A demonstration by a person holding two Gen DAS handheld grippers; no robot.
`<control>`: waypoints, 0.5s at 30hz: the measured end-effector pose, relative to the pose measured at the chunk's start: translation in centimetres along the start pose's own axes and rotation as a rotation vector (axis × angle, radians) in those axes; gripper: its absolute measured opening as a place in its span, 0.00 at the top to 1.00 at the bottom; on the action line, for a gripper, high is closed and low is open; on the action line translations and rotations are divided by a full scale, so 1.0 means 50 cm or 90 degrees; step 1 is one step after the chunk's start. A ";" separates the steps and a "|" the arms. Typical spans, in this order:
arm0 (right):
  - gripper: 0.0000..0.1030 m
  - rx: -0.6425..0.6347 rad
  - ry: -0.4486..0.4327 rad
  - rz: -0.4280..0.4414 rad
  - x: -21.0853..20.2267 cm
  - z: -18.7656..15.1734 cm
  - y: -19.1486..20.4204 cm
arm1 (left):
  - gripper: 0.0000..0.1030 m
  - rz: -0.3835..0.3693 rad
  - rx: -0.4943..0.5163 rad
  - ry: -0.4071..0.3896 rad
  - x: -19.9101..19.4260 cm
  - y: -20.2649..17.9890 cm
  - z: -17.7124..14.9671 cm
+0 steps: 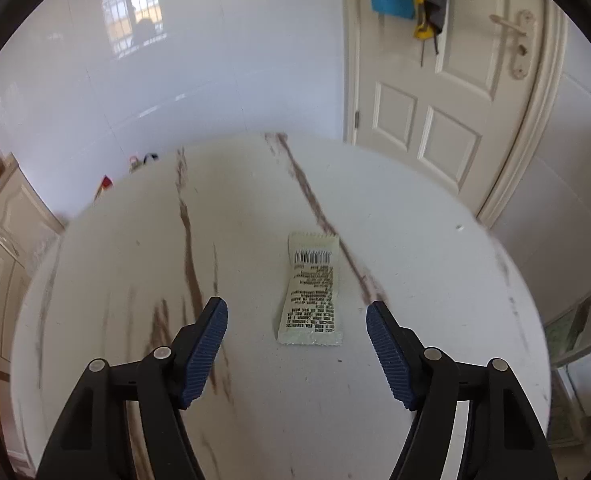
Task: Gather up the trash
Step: 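Grasp the white barcode snack packet with the left gripper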
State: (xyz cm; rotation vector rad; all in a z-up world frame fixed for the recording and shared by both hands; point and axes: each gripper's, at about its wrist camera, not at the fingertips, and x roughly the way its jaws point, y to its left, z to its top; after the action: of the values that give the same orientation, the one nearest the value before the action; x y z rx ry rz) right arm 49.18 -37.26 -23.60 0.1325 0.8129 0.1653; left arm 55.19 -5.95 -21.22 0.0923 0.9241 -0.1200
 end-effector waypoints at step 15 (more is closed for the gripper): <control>0.33 0.034 0.001 0.014 -0.004 -0.029 -0.066 | 0.82 -0.087 -0.021 0.015 0.064 0.046 0.030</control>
State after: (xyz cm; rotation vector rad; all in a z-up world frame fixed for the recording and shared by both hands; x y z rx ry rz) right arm 48.31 -40.43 -25.05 0.1920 0.8176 0.1635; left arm 58.62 -4.05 -22.78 -0.0001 0.9552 -0.2302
